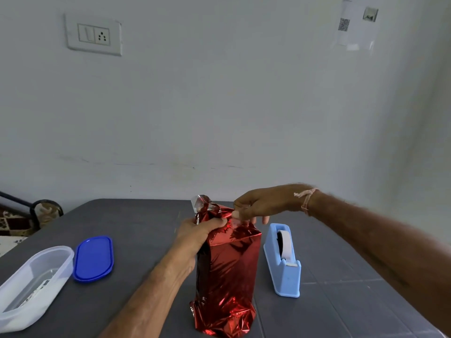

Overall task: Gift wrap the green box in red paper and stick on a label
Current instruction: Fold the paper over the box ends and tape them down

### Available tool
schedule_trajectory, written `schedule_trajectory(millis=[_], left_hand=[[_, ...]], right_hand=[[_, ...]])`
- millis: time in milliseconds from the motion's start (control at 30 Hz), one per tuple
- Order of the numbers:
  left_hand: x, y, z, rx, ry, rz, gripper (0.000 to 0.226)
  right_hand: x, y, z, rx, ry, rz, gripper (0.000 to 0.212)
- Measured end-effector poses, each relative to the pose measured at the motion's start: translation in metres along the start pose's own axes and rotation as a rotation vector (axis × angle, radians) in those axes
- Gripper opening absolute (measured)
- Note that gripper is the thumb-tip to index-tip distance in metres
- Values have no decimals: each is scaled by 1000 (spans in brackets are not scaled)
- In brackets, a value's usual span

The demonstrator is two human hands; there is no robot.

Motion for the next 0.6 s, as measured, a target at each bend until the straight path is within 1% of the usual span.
schedule_trajectory(millis=[133, 300, 500, 600], left_hand=[[0, -2, -1, 18, 7, -21, 23], [-2, -4, -4, 36, 3, -45, 14], [-2, -5, -4, 39, 1, -45, 16], [-2, -5, -3, 42, -3, -36, 16]], right_hand=[[3, -2, 4, 45, -14, -40, 25], [3, -4, 6, 63, -26, -103, 33], [2, -4, 11, 64, -50, -323, 44], [1, -3, 15, 76, -65, -414, 41]])
Point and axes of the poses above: each hand's wrist, its own z-axis towards the middle knuckle, its own y-axis out of the back of the hand, x = y × z, the point moved 9 cm from there along z, towards the middle knuckle, and after that the axes turned 9 degrees about y, right-handed, at the moved point
